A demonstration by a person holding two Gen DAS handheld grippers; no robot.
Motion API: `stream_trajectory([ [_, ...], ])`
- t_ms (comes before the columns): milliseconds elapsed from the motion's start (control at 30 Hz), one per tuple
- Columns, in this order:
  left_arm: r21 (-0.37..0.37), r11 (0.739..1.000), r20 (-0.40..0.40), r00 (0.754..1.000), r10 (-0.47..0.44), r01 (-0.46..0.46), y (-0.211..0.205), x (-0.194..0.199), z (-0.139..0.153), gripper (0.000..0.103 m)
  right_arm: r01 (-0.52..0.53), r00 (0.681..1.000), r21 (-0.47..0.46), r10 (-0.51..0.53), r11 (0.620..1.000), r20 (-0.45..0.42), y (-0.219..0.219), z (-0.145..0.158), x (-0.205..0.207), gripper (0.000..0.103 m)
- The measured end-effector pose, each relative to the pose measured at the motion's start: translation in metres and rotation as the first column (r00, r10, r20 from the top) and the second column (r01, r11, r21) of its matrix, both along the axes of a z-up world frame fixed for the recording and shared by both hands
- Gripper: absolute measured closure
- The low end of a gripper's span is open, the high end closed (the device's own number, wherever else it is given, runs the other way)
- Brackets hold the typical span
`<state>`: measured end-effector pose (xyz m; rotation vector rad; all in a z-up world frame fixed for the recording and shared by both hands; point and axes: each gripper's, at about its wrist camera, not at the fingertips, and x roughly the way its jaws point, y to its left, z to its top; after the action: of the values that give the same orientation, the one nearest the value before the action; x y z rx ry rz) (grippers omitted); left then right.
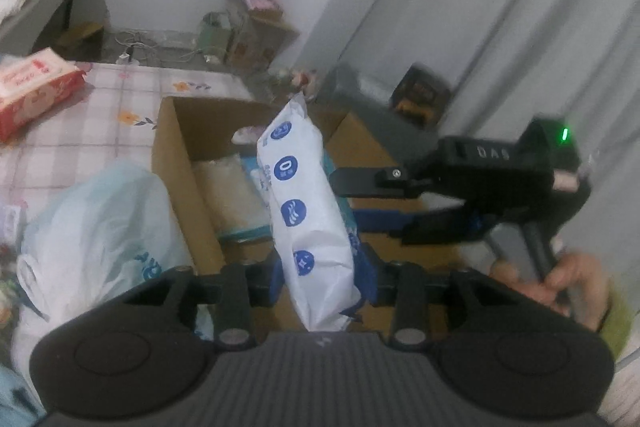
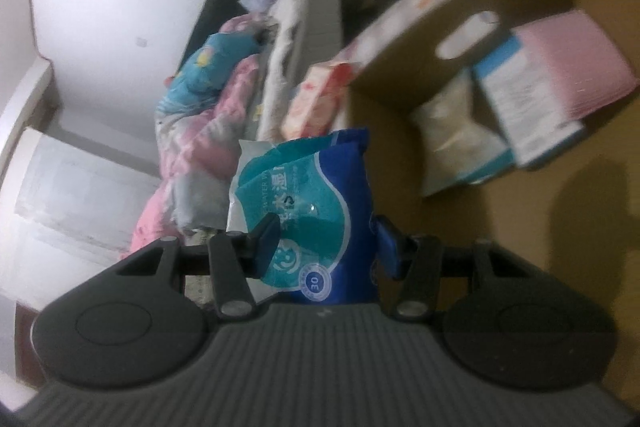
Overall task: Organize soft objects
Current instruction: 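Carry the diaper pack over the cardboard box with the right gripper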
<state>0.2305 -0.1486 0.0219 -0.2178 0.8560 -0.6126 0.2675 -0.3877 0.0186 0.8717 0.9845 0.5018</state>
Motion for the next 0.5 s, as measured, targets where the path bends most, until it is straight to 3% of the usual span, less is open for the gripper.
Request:
stream_trajectory([
  [100,0.085,0.996,0.039,0.999,-0.014,0.011,-0.010,-0.003,-0.003,0.054,-0.007,0.999,-0.045,0.005,0.999,-0.035,-0.007,-0.027,0.010,0.052],
  [167,0.091,0.996,0.035,0.999,-0.012,0.009,-0.006,-0.004,-0.003,0.054,-0.022,0.995,-0.067,0.015,0.998,-0.103,-0.008,-0.055,0.021,0.052],
  [300,0.081,0.996,0.040,0.999,0.019,-0.023,0.010,-0.004,0.004,0.054,-0.046,0.978,-0.204,0.003,0.978,-0.208,-0.007,-0.097,0.035,0.052],
  [500,0.064,0.996,0.055,0.996,0.065,-0.068,0.034,-0.014,0.013,0.053,-0.068,0.979,-0.242,0.019,0.968,-0.201,0.003,-0.103,0.039,0.052],
])
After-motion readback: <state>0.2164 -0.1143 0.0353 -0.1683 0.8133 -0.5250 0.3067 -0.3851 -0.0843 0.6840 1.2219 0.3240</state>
